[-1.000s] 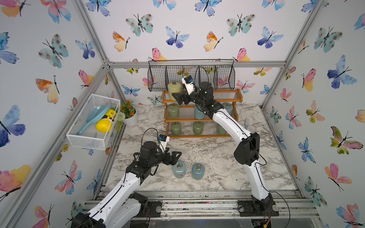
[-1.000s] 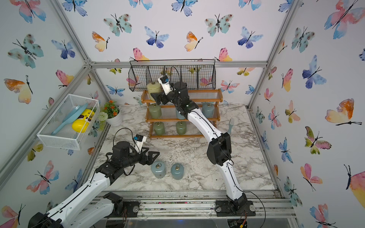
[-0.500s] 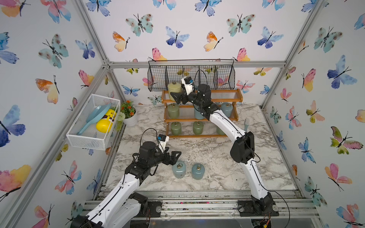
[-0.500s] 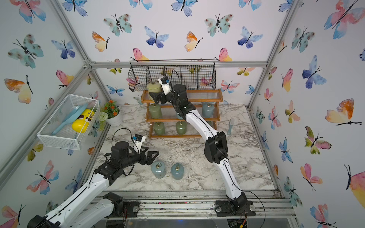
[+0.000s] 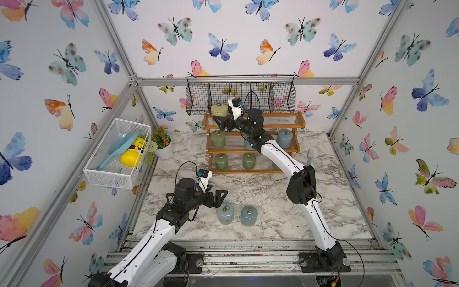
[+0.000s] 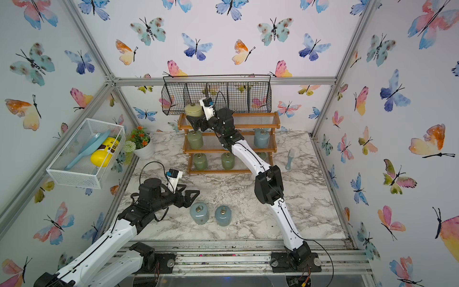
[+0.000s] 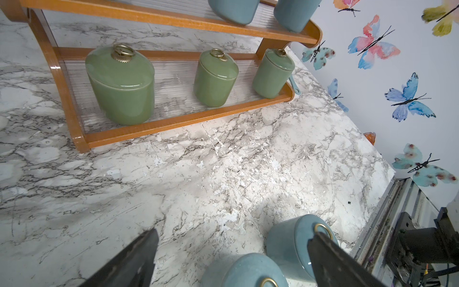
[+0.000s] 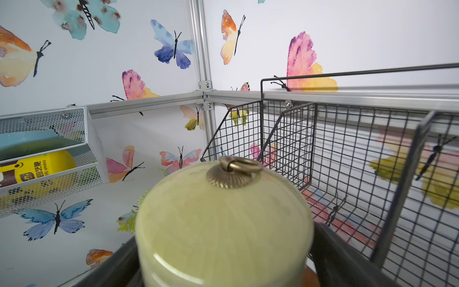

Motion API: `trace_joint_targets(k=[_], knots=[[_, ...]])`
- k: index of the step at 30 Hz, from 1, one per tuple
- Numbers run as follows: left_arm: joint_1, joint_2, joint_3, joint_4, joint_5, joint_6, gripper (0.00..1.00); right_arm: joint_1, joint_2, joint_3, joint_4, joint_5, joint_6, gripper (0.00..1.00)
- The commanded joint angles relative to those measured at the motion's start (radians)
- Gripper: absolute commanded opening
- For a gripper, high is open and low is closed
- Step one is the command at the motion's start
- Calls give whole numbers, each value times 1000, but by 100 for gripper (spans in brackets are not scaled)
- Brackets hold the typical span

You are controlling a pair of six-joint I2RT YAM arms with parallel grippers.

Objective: Remove the tea canisters from the shelf
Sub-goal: Pick up the tea canister from the shelf.

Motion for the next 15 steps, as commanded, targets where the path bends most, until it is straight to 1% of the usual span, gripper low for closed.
trace_joint_targets(k=[1, 9, 12, 15], knots=[[7, -22, -7, -22, 8, 14, 98, -5, 31, 41, 80, -8, 44, 99], [7, -41, -13, -30, -2, 12, 98, -5, 60, 68, 104, -9, 79, 97], [6, -42, -13, -32, -1, 10, 98, -5, 62, 68, 105, -15, 84, 100], [7, -44, -13, -32, -3, 10, 98, -4, 50, 59, 107, -22, 84, 93]])
